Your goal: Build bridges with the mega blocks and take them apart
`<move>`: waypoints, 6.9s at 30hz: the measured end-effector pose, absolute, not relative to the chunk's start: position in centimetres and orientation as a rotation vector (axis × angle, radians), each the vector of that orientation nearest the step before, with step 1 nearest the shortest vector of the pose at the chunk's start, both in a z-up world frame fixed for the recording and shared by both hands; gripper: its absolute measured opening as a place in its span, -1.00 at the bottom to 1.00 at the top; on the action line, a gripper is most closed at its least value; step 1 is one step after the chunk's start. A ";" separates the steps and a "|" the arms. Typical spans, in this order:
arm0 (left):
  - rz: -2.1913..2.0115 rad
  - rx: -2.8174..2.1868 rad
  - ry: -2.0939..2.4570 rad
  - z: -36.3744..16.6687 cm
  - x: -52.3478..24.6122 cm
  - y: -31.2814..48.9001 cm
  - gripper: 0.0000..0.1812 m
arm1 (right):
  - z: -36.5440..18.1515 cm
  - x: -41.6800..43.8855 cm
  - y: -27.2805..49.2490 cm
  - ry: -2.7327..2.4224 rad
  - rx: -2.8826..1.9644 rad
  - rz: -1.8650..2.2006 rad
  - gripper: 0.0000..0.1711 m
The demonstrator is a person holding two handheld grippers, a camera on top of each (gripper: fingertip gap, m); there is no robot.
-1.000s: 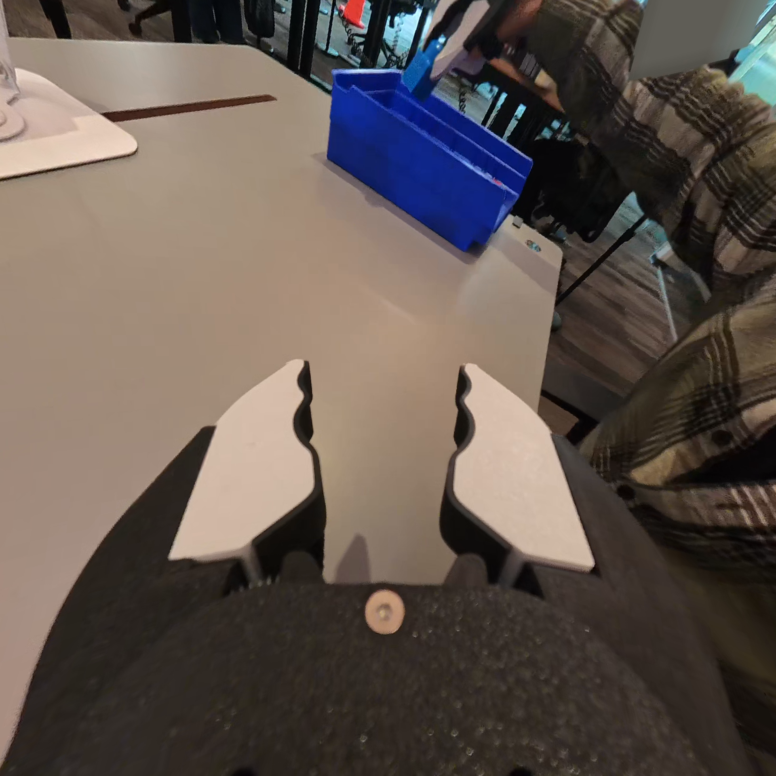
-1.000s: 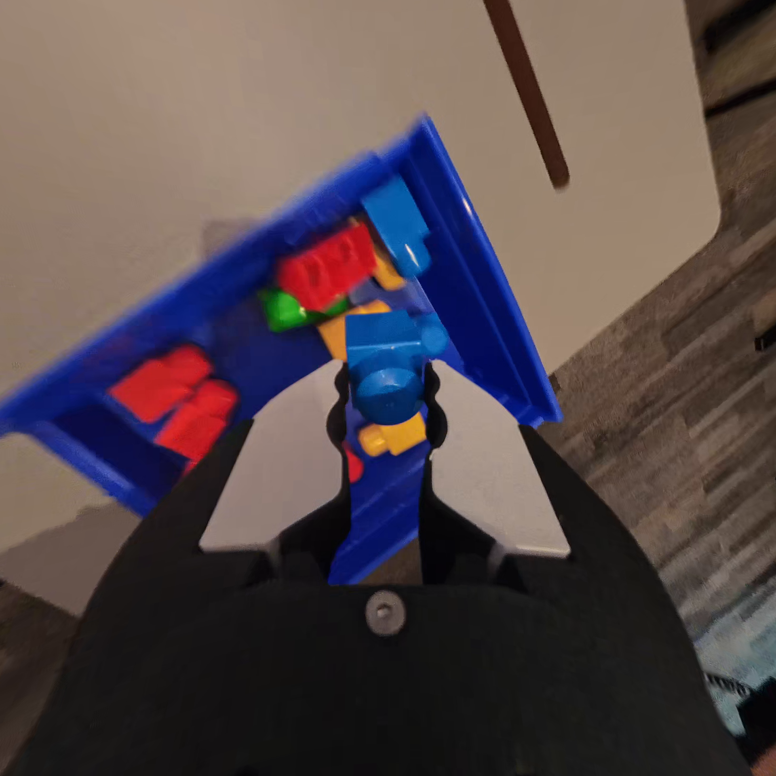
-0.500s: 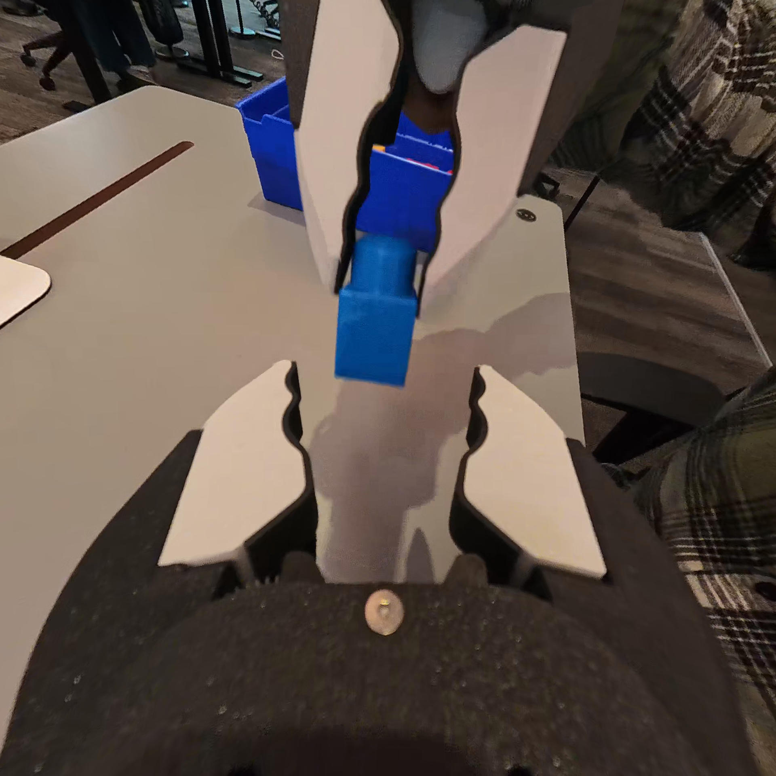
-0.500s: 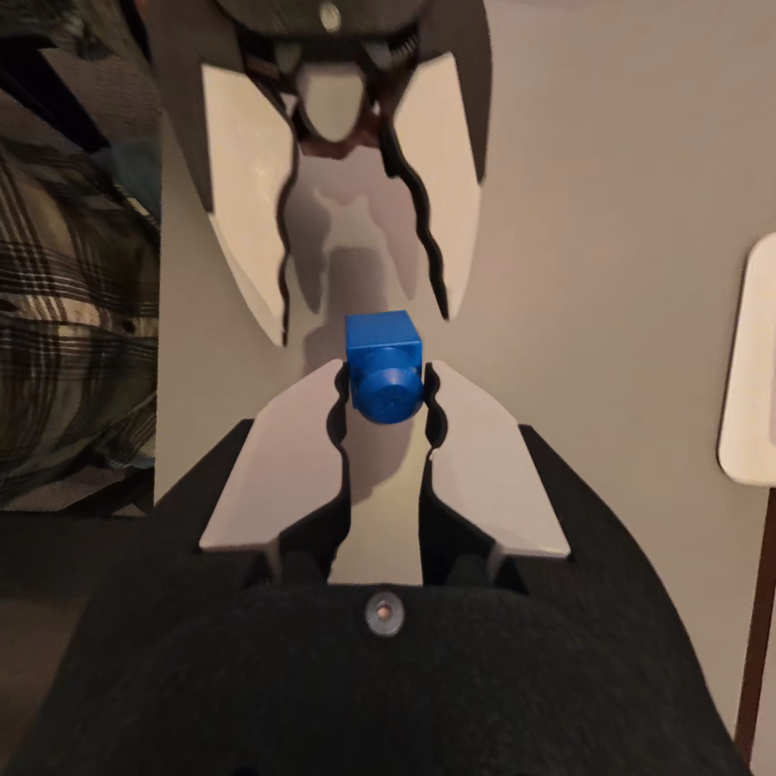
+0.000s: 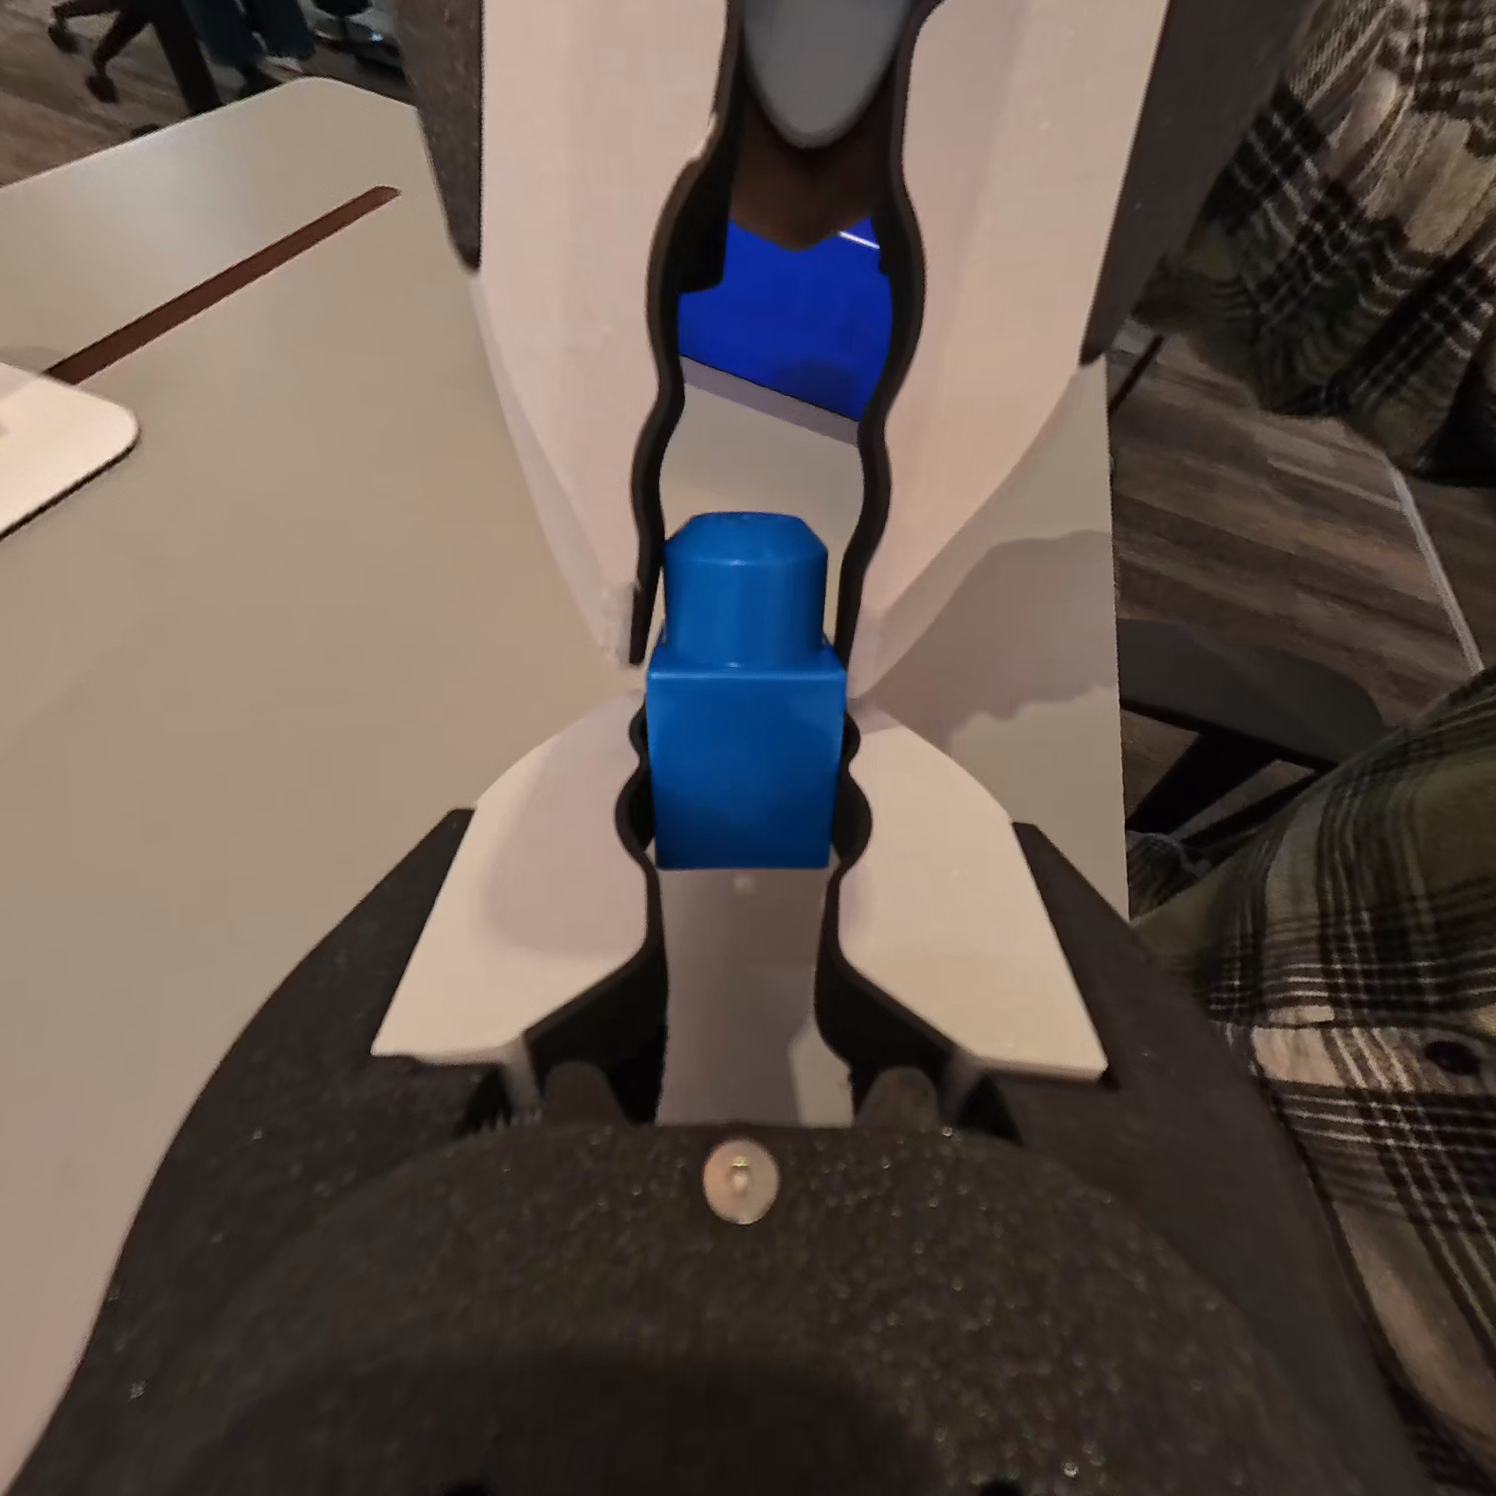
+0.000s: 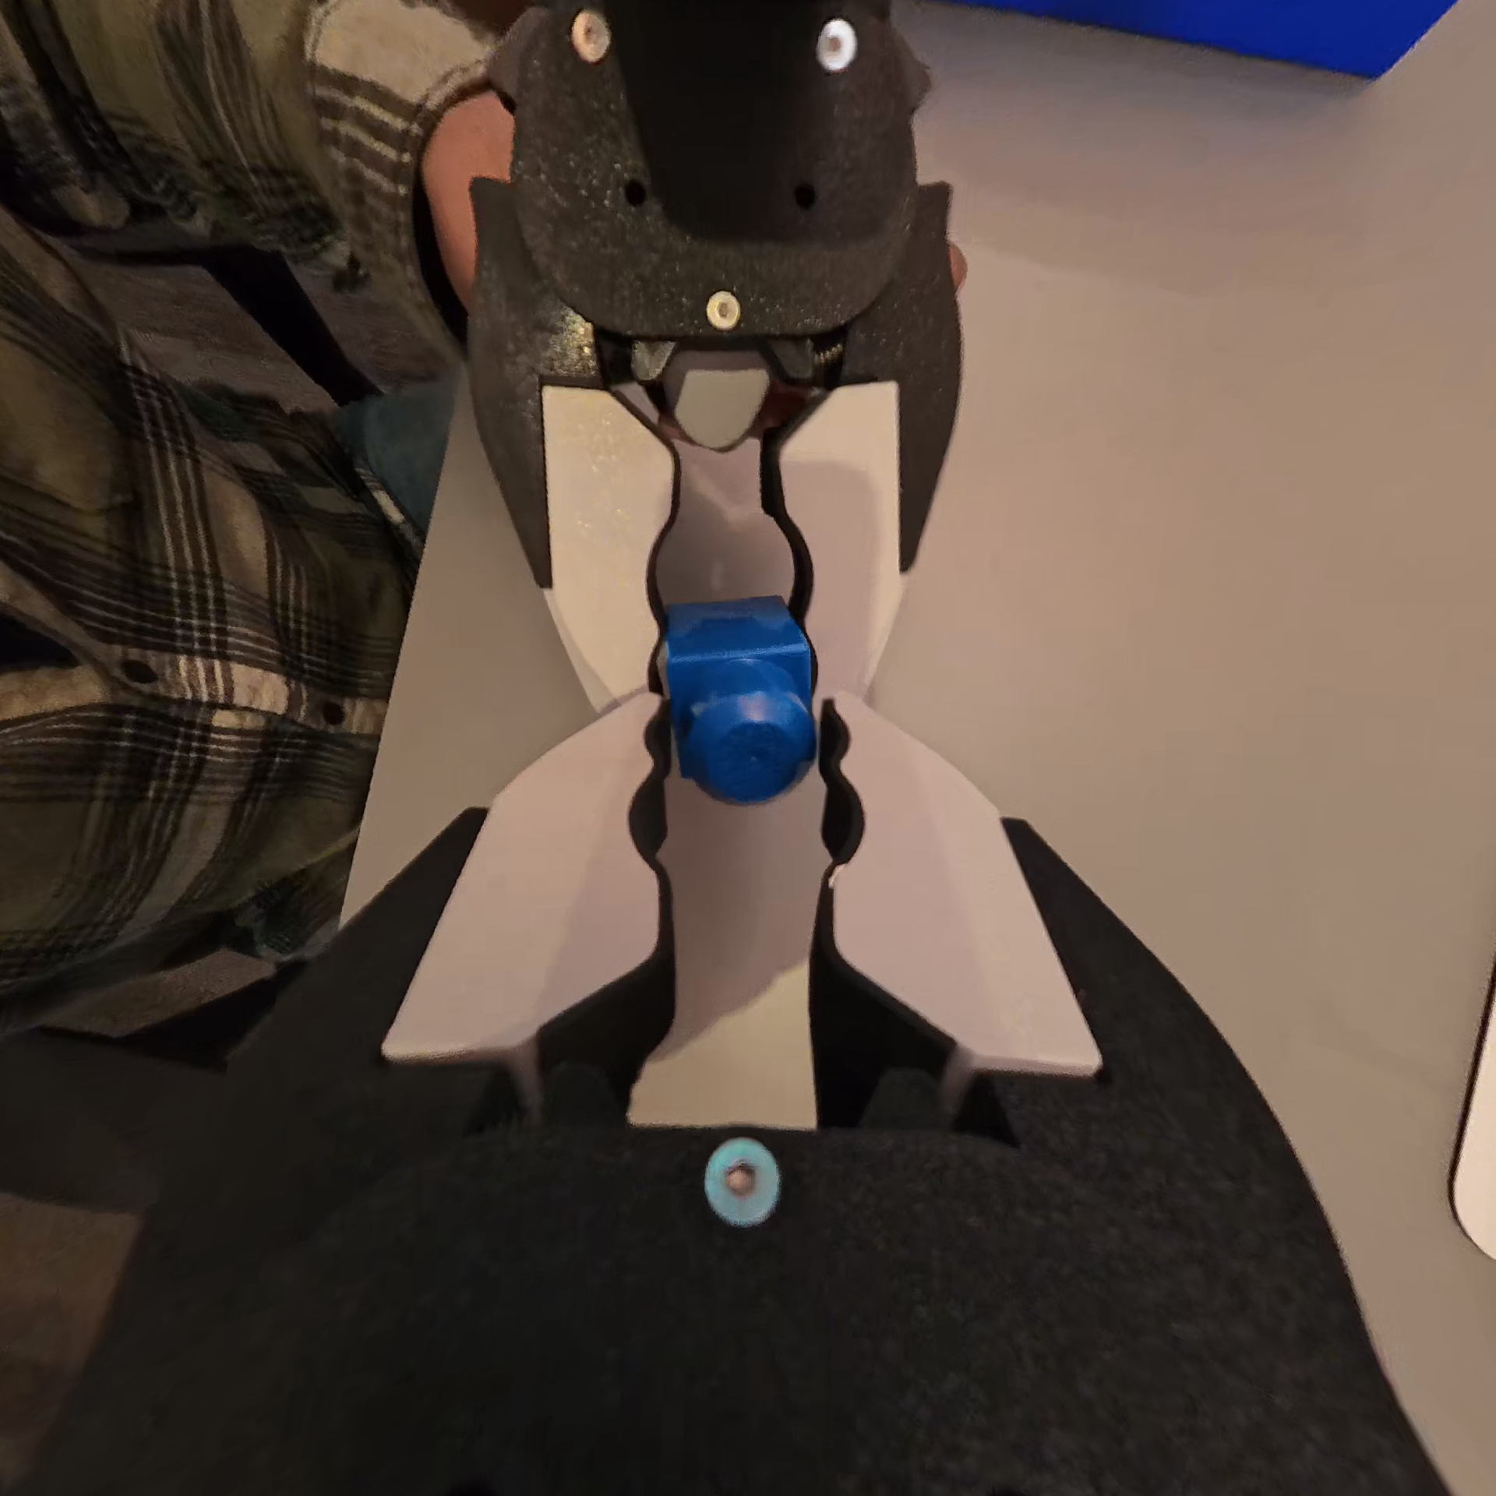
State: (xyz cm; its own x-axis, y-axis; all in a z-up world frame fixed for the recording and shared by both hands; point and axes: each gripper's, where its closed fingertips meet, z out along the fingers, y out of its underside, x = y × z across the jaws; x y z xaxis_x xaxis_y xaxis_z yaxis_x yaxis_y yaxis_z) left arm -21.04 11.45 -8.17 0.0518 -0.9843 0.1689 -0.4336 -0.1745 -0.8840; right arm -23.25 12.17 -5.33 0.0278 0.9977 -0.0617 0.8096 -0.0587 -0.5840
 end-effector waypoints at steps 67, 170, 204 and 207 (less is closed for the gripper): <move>-1.119 -1.671 1.002 -5.7 -27.1 9.5 -0.26 | -12.7 25.9 18.1 0.089 -2.389 0.074 -0.13; -0.774 -1.716 0.808 -1.5 -38.1 17.8 0.01 | -8.5 -5.5 9.2 -0.336 -2.021 0.491 0.14; -1.091 -1.738 0.952 -6.3 -29.6 11.2 -0.05 | -13.4 23.4 22.1 0.234 -2.358 0.523 -0.26; -1.085 -1.749 0.949 -6.5 -29.9 11.3 -0.06 | -14.2 23.5 22.7 0.321 -2.319 0.648 -0.30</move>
